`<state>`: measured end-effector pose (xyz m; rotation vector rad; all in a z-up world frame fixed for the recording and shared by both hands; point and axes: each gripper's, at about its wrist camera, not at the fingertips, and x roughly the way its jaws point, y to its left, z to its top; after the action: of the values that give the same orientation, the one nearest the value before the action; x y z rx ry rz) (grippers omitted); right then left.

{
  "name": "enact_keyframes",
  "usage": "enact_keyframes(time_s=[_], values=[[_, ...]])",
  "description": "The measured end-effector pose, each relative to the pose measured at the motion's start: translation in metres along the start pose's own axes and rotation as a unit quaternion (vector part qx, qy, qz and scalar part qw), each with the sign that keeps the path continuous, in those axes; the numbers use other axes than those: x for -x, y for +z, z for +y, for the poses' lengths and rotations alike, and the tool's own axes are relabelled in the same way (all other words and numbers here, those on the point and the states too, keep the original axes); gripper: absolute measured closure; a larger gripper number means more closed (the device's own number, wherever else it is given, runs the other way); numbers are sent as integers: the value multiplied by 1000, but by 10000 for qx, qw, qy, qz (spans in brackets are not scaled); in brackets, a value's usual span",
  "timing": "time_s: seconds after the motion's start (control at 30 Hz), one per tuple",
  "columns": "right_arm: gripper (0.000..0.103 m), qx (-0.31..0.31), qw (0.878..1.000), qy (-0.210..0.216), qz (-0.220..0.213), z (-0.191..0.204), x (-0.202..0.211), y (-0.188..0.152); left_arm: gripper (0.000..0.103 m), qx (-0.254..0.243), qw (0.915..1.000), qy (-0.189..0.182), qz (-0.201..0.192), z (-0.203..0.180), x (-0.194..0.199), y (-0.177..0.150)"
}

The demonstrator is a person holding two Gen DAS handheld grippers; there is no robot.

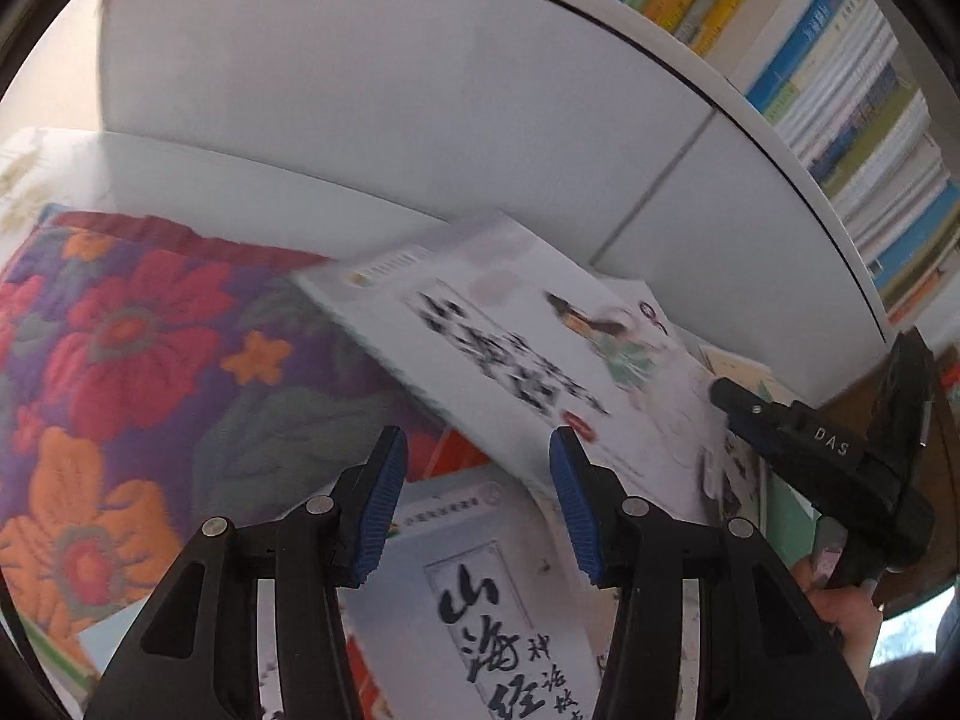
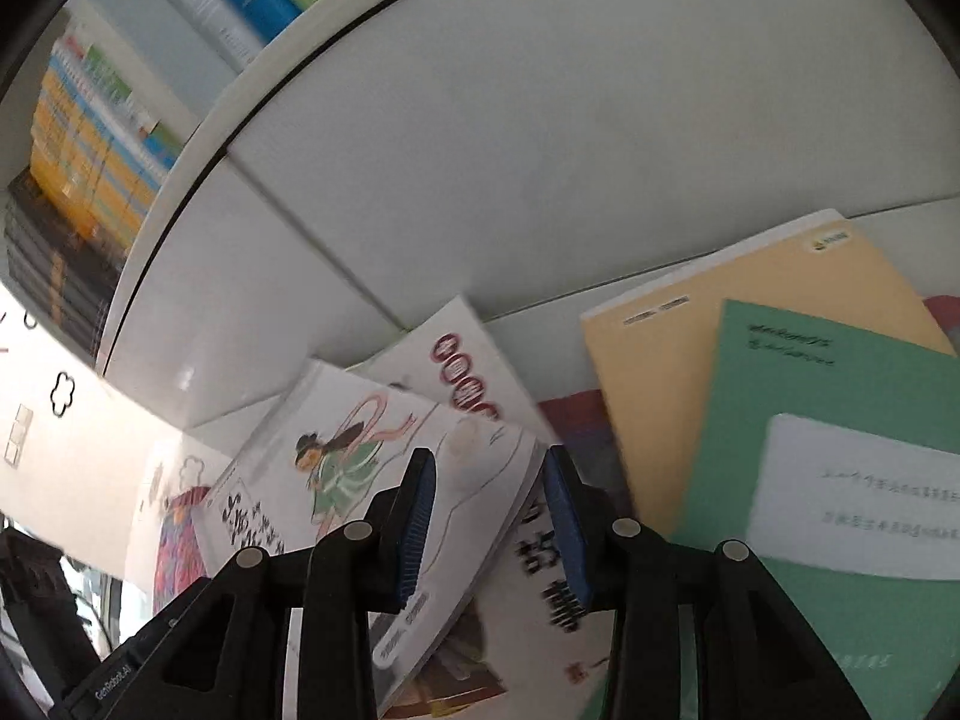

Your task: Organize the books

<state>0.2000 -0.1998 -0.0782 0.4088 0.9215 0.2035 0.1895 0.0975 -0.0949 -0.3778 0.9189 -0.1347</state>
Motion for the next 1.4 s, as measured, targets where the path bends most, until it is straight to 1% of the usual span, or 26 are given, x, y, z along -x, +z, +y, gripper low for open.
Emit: enact_keyframes(time_s=[0.03, 0.07, 0.13, 0.17, 0.2, 0.23, 0.27, 0.3, 0.33, 0.37, 0.4, 0.43, 0.5, 0.57, 0.63, 0.67, 0.7, 0.73, 0.77, 0.83, 0.9, 1.0, 1.1, 1.23, 1.4], values=[[68, 168, 9998, -30, 71, 6, 0, -3, 58, -70, 10000, 19, 1, -2, 0, -1], [70, 380, 9991, -81, 164, 14, 1, -7, 61, -171, 9998, 46, -10, -6, 1, -2], [71, 881, 9953, -189, 365, 36, 8, -23, 63, -249, 9997, 54, 12, -9, 4, -2], [71, 1127, 9923, -194, 486, 45, 11, -30, 63, -250, 9996, 115, 26, -9, 8, -2], [72, 1400, 9878, -126, 675, 55, 15, -36, 63, -227, 9995, 210, 21, -8, 10, -1], [73, 1553, 9837, 72, 903, 62, 20, -41, 63, -190, 9992, 357, 0, -6, 13, 0], [74, 1508, 9832, 278, 989, 64, 26, -40, 64, -163, 9991, 380, -28, -4, 15, 1], [74, 1469, 9855, 270, 807, 66, 34, -33, 64, -130, 9993, 352, -24, -1, 15, 1], [73, 1524, 9868, 113, 527, 68, 41, -25, 64, -86, 9995, 305, 19, 2, 13, 1], [73, 1578, 9873, -104, 151, 68, 48, -14, 64, -17, 9997, 213, 79, 4, 12, -1], [73, 1539, 9880, -124, -62, 68, 48, -2, 64, 9, 9998, 165, 89, 5, 11, -1], [73, 1445, 9894, 1, -108, 66, 42, 9, 64, 10, 9998, 160, 93, 6, 11, -1], [73, 1297, 9913, 214, 54, 66, 17, 27, 64, -33, 9998, 157, 84, 5, 9, 0], [73, 1528, 9878, -106, 280, 75, -18, 31, 64, -68, 9999, 117, 66, 4, 7, 0], [73, 1825, 9804, -583, 460, 81, -48, 32, 64, -85, 9999, 37, 78, 7, 10, -2], [73, 1828, 9782, -760, 622, 80, -63, 33, 64, -88, 9999, -11, 76, 8, 10, -1], [73, 1764, 9785, -801, 703, 79, -71, 33, 64, -84, 9999, -32, 71, 10, 10, 0], [73, 1663, 9814, -738, 611, 77, -71, 33, 64, -76, 9999, -68, 76, 11, 9, 0], [70, 1521, 9840, -610, 695, 75, -70, 34, 64, -72, 9999, -82, 95, 13, 9, 0], [70, 1584, 9817, -493, 935, 73, -69, 34, 65, -96, 9998, -71, 150, 15, 7, -1], [70, 1546, 9803, -317, 1190, 68, -62, 32, 66, -121, 9997, 114, 161, 15, 7, 0], [70, 1400, 9801, -48, 1409, 53, -48, 23, 67, -136, 9993, 264, 228, 15, 6, -1], [70, 1593, 9757, -92, 1501, 58, -27, 8, 68, -239, 9986, 392, 249, 13, 9, -3], [70, 1771, 9704, -217, 1630, 60, -8, -10, 68, -348, 9976, 507, 332, 8, 11, -7], [69, 1742, 9678, -177, 1809, 61, 19, -26, 68, -340, 9976, 352, 488, 8, 27, -28]])
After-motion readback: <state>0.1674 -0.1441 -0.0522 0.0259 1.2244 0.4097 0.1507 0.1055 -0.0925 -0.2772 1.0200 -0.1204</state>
